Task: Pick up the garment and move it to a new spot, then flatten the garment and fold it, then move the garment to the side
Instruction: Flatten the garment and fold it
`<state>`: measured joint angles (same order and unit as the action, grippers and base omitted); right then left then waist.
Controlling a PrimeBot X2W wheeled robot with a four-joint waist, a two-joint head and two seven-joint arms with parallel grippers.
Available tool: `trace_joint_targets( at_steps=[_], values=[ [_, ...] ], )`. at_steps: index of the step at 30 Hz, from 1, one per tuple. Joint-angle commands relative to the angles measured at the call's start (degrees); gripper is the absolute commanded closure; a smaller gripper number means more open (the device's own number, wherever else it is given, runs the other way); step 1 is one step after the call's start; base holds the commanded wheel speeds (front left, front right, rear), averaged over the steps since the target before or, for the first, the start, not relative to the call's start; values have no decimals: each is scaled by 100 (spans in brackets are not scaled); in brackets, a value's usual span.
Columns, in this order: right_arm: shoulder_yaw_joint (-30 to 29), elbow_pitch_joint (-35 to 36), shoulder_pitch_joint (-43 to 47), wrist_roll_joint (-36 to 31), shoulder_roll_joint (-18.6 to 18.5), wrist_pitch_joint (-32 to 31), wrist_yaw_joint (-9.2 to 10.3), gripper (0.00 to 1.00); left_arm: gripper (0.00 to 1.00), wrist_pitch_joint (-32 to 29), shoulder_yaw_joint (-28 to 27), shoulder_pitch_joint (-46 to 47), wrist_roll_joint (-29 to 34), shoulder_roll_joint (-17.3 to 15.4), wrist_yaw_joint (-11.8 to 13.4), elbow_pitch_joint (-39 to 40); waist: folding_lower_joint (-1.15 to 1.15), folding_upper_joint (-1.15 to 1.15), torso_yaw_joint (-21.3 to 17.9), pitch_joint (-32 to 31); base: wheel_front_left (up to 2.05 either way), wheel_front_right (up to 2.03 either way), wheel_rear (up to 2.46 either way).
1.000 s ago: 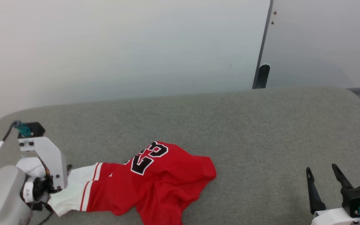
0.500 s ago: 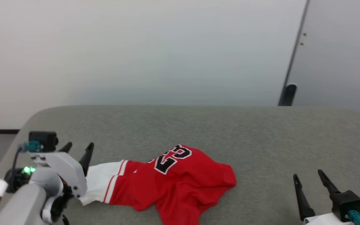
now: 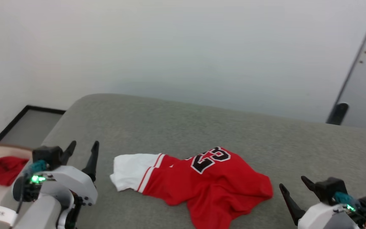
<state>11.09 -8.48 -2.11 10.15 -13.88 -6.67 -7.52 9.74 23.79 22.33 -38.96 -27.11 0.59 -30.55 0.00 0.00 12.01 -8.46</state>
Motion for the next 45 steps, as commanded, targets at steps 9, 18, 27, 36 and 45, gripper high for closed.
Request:
trace_joint_targets(
  at_steps=[9,18,27,36,45],
  values=[
    [516,-222,-450,952,-436,-1425,6,0,0,464,83,13,299,247,47,-324,0,0,905,167,0,0,0],
    [601,-573,-658,1278,-578,-2121,6,0,0,544,-597,-350,792,489,278,56,0,0,1352,316,0,0,0],
    [936,-1241,-1113,1305,-571,-2309,6,0,0,540,-1380,-815,1247,873,78,333,0,0,1561,522,0,0,0],
    [1045,-2448,-1686,1223,-388,-2279,6,42,0,541,-1904,-844,1607,1256,-199,327,0,0,1650,642,0,0,0],
    [1266,-3038,-2133,1600,-381,-2173,6,100,0,541,-2242,-863,1877,1492,-456,224,0,0,1629,604,0,0,0]
  ],
)
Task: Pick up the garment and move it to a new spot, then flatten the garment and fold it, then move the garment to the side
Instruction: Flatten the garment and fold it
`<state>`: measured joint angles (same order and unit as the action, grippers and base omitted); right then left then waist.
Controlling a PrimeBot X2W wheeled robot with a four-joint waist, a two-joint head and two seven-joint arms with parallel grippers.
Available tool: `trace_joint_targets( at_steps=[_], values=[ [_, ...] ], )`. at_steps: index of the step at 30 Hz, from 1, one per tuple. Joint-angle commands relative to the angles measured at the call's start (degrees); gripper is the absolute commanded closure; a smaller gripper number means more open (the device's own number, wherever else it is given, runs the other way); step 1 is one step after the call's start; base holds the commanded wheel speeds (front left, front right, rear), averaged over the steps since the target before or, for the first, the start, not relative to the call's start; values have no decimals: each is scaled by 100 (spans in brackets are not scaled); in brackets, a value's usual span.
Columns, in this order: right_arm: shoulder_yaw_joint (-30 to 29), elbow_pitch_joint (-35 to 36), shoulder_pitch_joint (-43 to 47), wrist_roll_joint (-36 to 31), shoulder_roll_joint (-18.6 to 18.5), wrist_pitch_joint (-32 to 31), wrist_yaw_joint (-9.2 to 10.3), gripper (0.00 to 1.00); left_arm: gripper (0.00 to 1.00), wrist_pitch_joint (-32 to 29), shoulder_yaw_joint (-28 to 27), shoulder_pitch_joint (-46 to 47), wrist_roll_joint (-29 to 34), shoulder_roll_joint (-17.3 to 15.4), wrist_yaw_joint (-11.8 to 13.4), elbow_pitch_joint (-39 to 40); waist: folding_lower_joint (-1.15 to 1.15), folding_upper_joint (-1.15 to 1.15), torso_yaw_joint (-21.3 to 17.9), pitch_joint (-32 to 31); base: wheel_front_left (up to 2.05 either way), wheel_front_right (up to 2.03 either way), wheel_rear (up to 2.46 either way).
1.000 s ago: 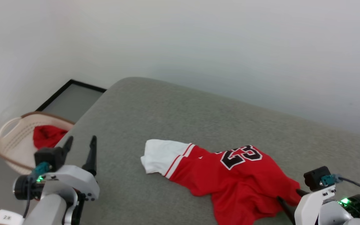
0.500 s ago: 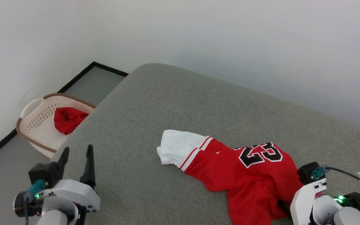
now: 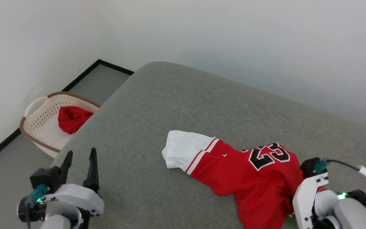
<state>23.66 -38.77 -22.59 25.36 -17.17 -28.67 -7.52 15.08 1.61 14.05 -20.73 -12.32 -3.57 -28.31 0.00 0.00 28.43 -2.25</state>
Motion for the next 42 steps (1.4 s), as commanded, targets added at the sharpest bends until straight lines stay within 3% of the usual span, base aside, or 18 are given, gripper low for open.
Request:
trace_joint_targets(
  at_steps=[1,8,18,22,27,32,33,34,35,42],
  values=[
    [8,-12,-117,127,-115,28,6,100,0,7,-52,-36,83,23,-62,-2,0,0,-25,-33,0,0,0],
    [9,349,-93,513,-540,-53,6,100,0,8,-162,-52,224,73,-173,-80,0,0,-139,-188,0,0,0],
    [-475,1818,916,858,-1395,-734,6,100,0,7,-362,-289,302,125,-261,-57,0,0,-683,-337,0,0,0],
    [-948,2425,1673,830,-1412,-1028,6,100,0,8,-422,-366,312,149,-291,-35,0,0,-925,-341,0,0,0],
    [-1526,2968,2502,638,-1084,-1128,6,100,0,7,-451,-438,349,153,-310,-39,0,0,-1223,-321,0,0,0],
    [-1702,3074,2792,374,-692,-980,6,100,0,7,-498,-451,340,171,-341,-69,0,0,-1478,-296,0,0,0],
    [-1721,3057,2782,314,-627,-920,6,76,0,7,-502,-449,350,178,-342,-74,0,0,-1525,-288,0,0,0],
    [-1740,3038,2739,260,-570,-847,6,15,0,7,-484,-439,368,177,-348,-86,0,0,-1565,-280,0,0,0],
    [-1705,3018,2703,199,-528,-819,6,0,0,7,-488,-420,362,181,-352,-89,0,0,-1606,-273,0,0,0],
    [-1503,3393,2492,183,-593,-692,6,0,0,7,-522,-348,358,155,-364,-89,0,0,-1886,-224,0,0,0]
  ],
)
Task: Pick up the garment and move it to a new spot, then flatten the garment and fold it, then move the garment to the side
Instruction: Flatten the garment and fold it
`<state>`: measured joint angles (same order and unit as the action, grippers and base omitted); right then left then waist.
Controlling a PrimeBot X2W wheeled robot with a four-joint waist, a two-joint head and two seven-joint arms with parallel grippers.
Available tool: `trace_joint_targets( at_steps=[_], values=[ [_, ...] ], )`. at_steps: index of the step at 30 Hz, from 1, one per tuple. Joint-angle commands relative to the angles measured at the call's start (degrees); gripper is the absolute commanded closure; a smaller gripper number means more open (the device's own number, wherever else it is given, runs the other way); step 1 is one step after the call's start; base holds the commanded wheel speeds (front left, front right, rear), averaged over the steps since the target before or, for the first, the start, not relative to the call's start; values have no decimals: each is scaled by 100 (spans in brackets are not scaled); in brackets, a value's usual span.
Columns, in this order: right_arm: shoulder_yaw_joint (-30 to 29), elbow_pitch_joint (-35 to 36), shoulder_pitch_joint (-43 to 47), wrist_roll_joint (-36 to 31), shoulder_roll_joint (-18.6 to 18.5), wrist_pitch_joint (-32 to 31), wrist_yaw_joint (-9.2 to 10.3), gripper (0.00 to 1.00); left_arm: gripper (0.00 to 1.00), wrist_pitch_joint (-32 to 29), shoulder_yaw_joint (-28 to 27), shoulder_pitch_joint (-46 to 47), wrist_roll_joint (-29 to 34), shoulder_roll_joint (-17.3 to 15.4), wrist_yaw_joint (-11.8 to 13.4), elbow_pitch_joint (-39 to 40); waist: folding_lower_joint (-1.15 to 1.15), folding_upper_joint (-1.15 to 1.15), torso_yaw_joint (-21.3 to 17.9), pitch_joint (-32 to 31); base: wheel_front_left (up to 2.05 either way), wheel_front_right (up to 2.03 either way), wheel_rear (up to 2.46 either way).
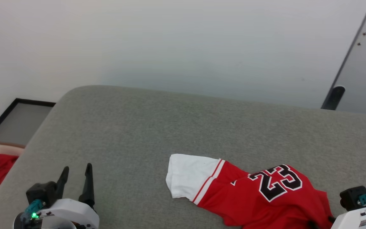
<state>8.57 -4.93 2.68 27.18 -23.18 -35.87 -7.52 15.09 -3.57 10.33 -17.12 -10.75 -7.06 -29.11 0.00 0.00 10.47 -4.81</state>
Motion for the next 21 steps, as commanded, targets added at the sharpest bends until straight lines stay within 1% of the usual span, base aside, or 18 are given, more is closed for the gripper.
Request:
trace_joint_targets(
  at_steps=[1,4,8,11,13,16,19,21],
  values=[
    [1,94,-59,34,-11,67,6,0,0,6,20,35,6,-3,-19,-7,0,0,-128,41,0,0,0],
    [-41,399,-144,-35,-80,332,6,0,0,6,76,107,-23,8,-29,-40,0,0,-230,70,0,0,0],
    [-98,747,-152,-335,-79,1004,5,0,0,6,181,252,-51,-33,-42,-107,0,0,-360,114,0,0,0],
    [-154,867,-200,-600,-9,1560,6,0,0,6,271,366,-92,-78,-38,-174,0,0,-468,153,0,0,0],
    [-254,841,-221,-704,118,1833,6,0,0,6,313,435,-118,-124,-41,-211,0,0,-536,178,0,0,0],
    [-236,779,-260,-803,202,1996,6,0,0,6,355,494,-149,-129,-44,-243,0,0,-609,202,0,0,0],
    [-120,696,-436,-813,226,1929,5,0,0,6,389,509,-162,-114,-46,-246,0,0,-632,224,0,0,0],
    [-46,602,-557,-747,179,1867,6,0,0,6,424,510,-159,-102,-47,-246,0,0,-599,243,0,0,0]
  ],
)
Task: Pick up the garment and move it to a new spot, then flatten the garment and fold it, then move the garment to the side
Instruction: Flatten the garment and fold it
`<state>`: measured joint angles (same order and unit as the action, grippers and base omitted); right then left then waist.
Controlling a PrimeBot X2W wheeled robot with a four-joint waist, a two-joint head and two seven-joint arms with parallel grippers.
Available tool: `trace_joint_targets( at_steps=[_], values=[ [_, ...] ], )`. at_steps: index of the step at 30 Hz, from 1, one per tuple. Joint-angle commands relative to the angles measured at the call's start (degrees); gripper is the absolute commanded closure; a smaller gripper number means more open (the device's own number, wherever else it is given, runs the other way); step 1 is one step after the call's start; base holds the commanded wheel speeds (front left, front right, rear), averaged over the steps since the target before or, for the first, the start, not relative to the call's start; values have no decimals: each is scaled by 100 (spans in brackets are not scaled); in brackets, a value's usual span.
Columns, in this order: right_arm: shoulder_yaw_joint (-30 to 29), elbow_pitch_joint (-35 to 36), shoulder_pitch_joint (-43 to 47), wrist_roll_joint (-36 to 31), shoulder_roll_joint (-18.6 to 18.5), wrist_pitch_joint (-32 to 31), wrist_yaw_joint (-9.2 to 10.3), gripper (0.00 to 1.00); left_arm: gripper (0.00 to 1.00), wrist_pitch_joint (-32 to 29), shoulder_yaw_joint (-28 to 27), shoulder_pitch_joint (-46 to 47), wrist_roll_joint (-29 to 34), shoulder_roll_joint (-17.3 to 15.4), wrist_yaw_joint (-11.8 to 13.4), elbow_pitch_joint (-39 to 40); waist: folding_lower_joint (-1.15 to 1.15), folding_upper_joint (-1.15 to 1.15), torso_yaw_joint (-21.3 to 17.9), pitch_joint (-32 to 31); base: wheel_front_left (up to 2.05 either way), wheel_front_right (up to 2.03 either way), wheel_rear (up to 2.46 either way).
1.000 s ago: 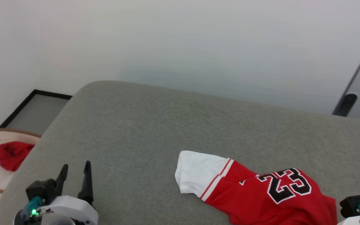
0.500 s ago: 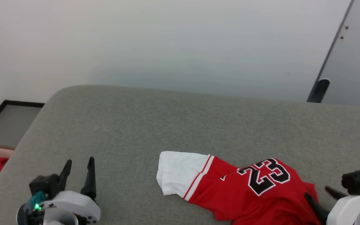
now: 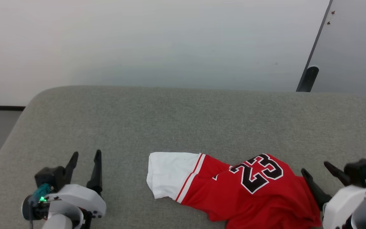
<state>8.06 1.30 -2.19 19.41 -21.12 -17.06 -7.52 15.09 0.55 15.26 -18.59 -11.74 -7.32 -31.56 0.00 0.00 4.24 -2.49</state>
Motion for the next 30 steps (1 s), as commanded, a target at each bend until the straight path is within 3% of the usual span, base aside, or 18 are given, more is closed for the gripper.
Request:
trace_joint_targets(
  at_steps=[1,5,19,27,28,29,30],
  values=[
    [54,-80,-134,54,-62,-50,6,0,0,6,27,22,-10,0,-21,-1,0,0,52,21,0,0,0],
    [194,-356,-447,299,-127,-353,5,0,0,6,93,61,30,16,-23,-1,0,0,239,76,0,0,0],
    [473,-1463,-1445,1318,-676,-2521,6,0,0,5,255,132,14,275,-23,46,0,0,1268,538,0,0,0],
    [367,-1971,-1762,1737,-553,-3339,4,0,0,6,315,230,-72,340,-23,4,0,0,1568,722,0,0,0],
    [361,-2018,-1777,1783,-517,-3457,4,54,0,6,316,240,-71,337,-23,1,0,0,1579,725,0,0,0],
    [406,-2006,-1808,1779,-523,-3568,4,87,0,6,307,253,-80,338,-23,1,0,0,1586,730,0,0,0],
    [417,-2011,-1824,1807,-532,-3669,4,100,0,6,296,258,-87,336,-23,-3,0,0,1586,728,0,0,0]
  ],
)
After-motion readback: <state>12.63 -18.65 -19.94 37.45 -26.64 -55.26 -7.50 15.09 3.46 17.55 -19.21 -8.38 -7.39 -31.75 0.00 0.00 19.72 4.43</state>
